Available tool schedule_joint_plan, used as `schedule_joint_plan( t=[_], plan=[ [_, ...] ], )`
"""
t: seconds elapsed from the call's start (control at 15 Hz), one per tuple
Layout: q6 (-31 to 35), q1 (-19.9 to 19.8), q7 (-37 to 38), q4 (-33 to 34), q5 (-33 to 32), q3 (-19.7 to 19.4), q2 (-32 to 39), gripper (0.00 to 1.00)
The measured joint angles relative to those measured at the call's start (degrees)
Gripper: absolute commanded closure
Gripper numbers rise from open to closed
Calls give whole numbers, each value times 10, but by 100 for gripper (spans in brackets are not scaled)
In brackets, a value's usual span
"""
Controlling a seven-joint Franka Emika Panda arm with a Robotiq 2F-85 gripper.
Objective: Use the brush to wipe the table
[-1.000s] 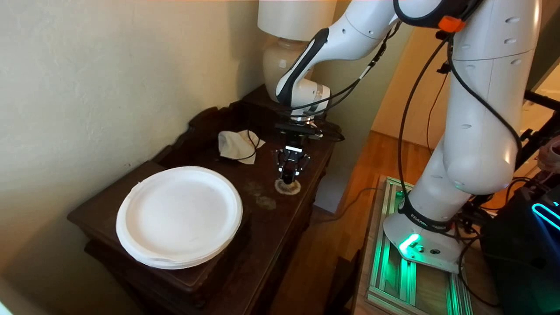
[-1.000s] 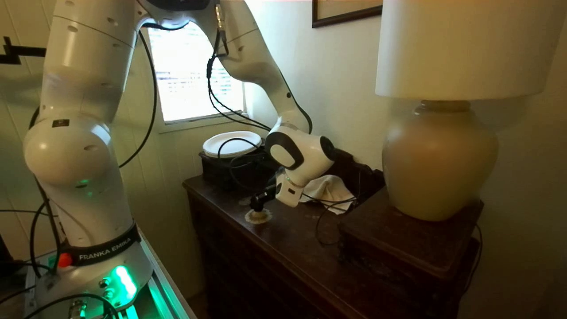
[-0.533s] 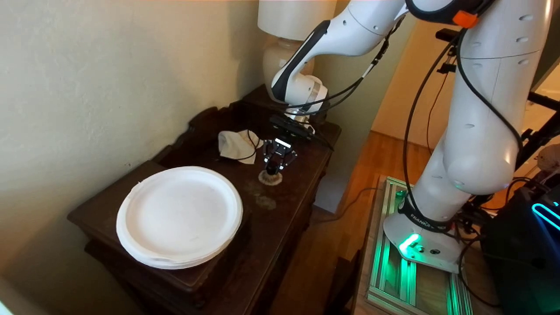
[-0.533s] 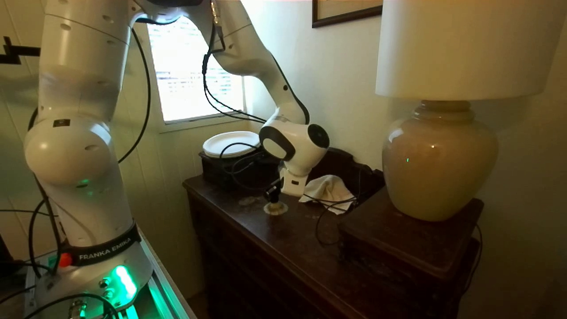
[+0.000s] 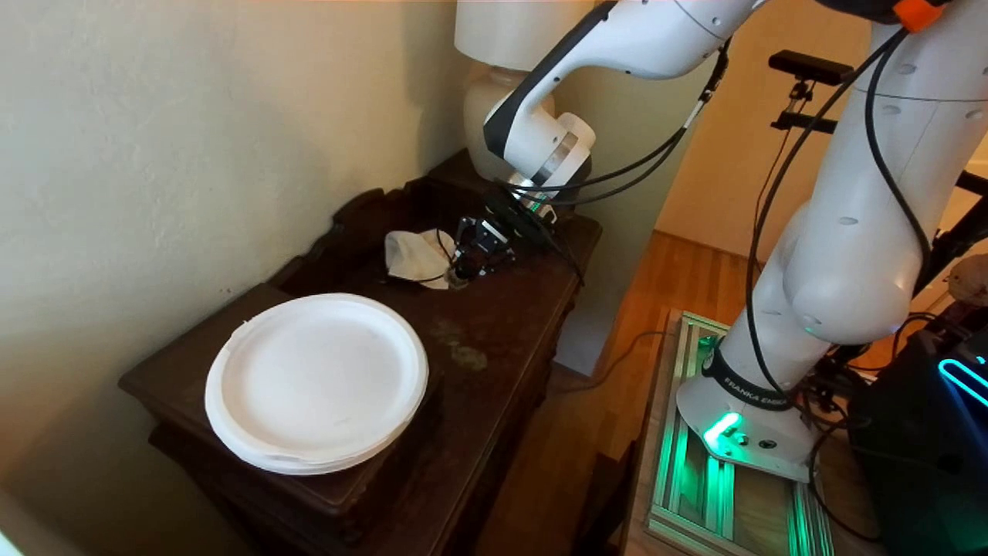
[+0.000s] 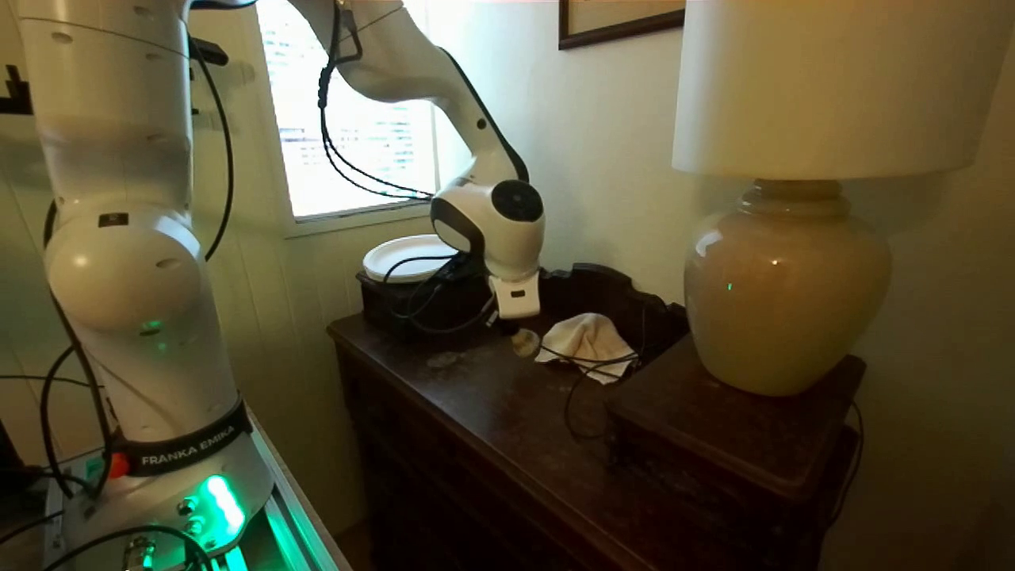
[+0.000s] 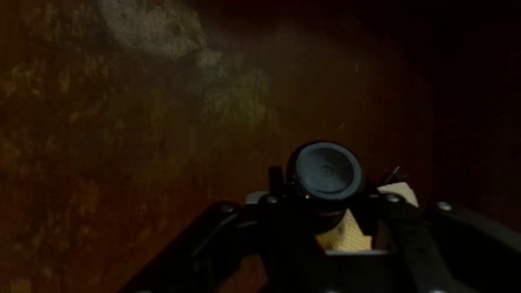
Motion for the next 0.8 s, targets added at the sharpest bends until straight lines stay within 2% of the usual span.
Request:
schedule_joint_plan(
  t=[0.33, 0.8],
  plan=[
    [99, 29, -117, -12, 77, 34, -3, 84],
    [97, 44, -157, -12, 89, 59, 57, 84]
  ],
)
